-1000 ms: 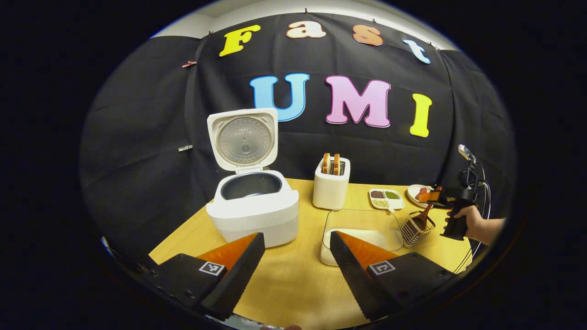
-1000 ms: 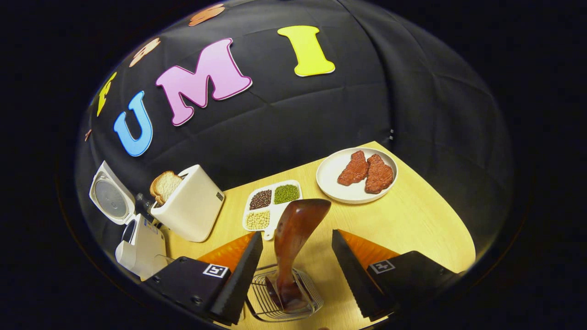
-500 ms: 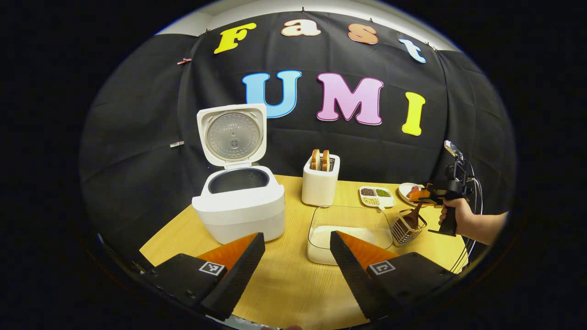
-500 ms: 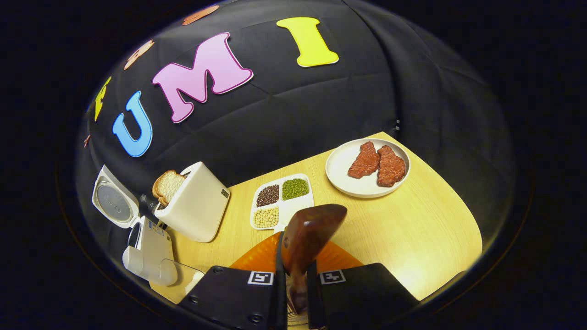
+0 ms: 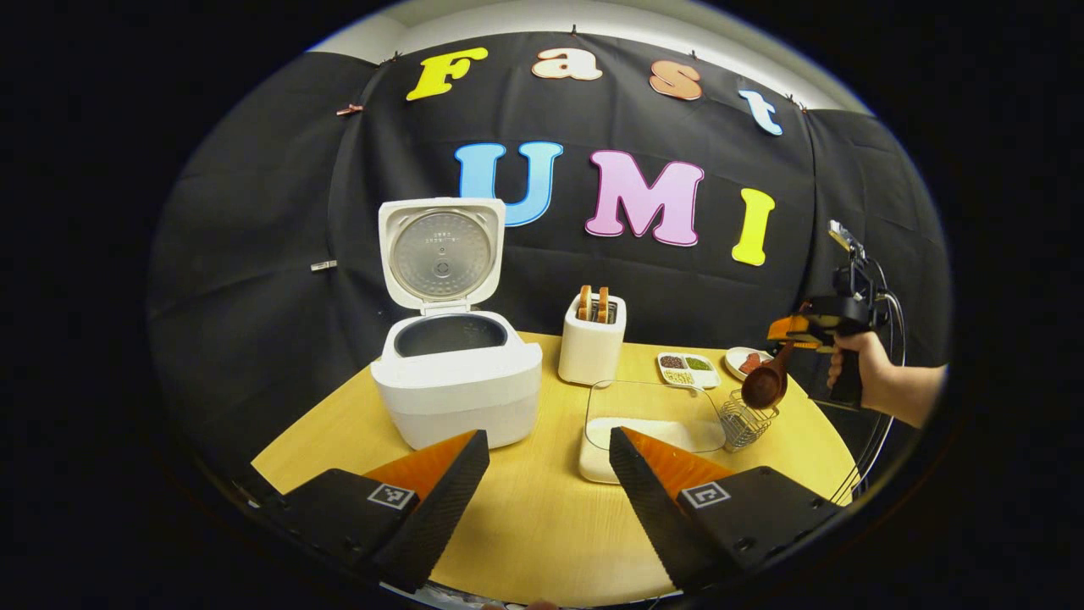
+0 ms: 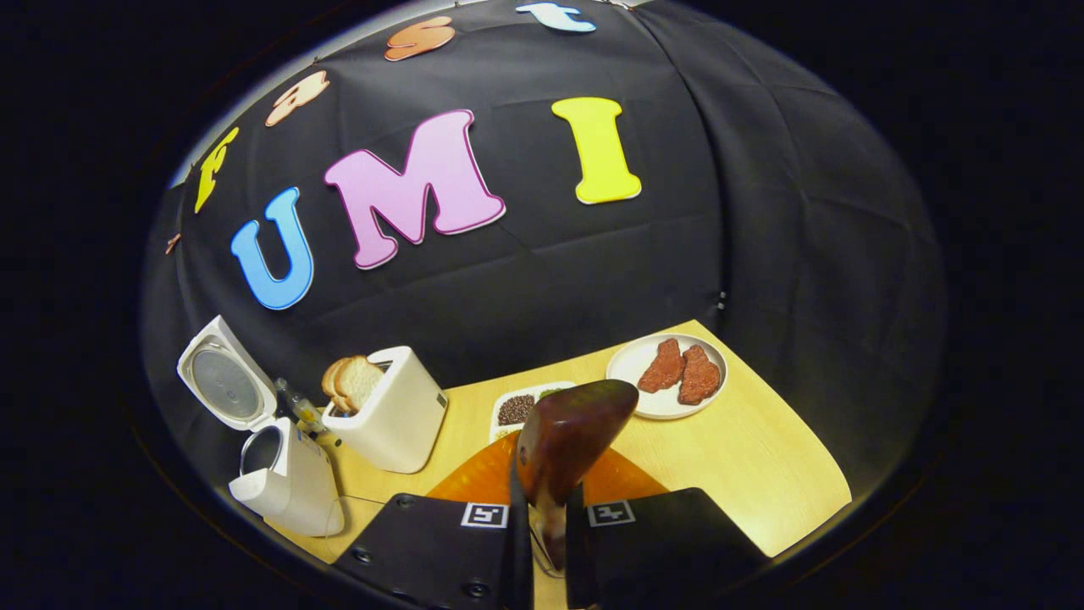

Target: Close the left gripper, press the button to open the rice cooker; take a wooden spoon from the chopstick holder with the right hand, scoop a spoonful of rice and pour it into the rice cooker, then put the wooden spoon back into the chopstick holder.

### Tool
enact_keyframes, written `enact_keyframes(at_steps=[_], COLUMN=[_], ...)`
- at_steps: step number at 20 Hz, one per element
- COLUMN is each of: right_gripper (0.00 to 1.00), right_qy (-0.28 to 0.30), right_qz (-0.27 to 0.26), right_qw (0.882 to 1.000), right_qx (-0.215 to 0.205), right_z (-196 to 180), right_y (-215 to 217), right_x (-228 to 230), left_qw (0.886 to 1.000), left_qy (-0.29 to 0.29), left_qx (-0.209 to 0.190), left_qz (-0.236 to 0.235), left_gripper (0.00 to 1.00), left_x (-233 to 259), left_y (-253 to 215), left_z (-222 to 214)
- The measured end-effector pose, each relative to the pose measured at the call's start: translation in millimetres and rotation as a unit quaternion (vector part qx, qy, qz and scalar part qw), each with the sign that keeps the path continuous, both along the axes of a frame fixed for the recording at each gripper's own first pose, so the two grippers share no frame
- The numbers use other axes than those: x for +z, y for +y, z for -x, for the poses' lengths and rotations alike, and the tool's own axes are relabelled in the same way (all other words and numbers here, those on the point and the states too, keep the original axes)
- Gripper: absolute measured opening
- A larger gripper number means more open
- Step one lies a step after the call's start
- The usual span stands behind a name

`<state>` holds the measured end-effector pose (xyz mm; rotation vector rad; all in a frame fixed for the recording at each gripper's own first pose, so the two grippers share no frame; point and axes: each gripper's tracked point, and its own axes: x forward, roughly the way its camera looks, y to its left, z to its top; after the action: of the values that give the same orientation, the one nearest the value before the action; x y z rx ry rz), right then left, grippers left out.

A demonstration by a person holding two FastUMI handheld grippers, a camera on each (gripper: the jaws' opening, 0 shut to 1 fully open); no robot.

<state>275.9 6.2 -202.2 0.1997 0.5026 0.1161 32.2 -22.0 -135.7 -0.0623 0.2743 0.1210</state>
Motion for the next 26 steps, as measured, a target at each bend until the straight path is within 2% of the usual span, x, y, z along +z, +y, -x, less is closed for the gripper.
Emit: enact_keyframes(at_steps=[4, 5, 6, 9, 11, 14, 15, 20, 23, 26], right_gripper=[0.19, 0.14, 0.19, 0.19, 0.19, 0.19, 0.19, 0.19, 0.19, 0.19], right_qy=[-0.032, -0.037, -0.037, -0.042, -0.045, -0.046, -0.048, -0.060, -0.072, -0.041], right_qz=[-0.005, -0.001, 0.002, -0.003, 0.012, 0.045, 0.056, 0.126, 0.134, 0.107], right_qw=[0.999, 0.999, 0.998, 0.997, 0.996, 0.994, 0.993, 0.987, 0.985, 0.990], right_qx=[0.030, 0.038, 0.046, 0.070, 0.080, 0.089, 0.087, 0.079, 0.078, 0.088], right_z=[24.6, 30.0, 36.5, 52.9, 59.1, 65.4, 65.4, 59.8, 60.3, 74.6], right_y=[48.4, 62.3, 75.4, 116.6, 132.7, 143.5, 142.8, 139.4, 154.7, 181.4], right_x=[27.6, 28.4, 26.1, 13.3, -7.4, -43.5, -54.7, -95.2, -98.9, -114.3], left_qw=[1.000, 1.000, 1.000, 1.000, 0.999, 0.998, 0.998, 0.999, 0.999, 0.998], left_qy=[-0.006, -0.006, -0.004, 0.006, 0.020, 0.037, 0.040, 0.042, 0.047, 0.049], left_qx=[0.002, 0.003, 0.002, -0.005, -0.014, -0.019, -0.019, -0.011, -0.008, -0.004], left_qz=[0.014, 0.018, 0.019, -0.012, -0.030, -0.039, -0.037, 0.005, 0.018, 0.023], left_gripper=[0.99, 0.99, 0.98, 0.97, 0.96, 0.99, 0.96, 0.96, 0.96, 0.96], left_x=[-5.0, -7.7, -10.1, -23.9, -38.6, -60.0, -67.2, -87.1, -97.5, -102.5], left_y=[31.8, 38.7, 45.4, 70.5, 82.5, 98.3, 101.9, 106.8, 107.5, 114.3], left_z=[12.8, 17.2, 20.9, 33.6, 38.6, 40.5, 38.7, 30.0, 25.8, 19.4])
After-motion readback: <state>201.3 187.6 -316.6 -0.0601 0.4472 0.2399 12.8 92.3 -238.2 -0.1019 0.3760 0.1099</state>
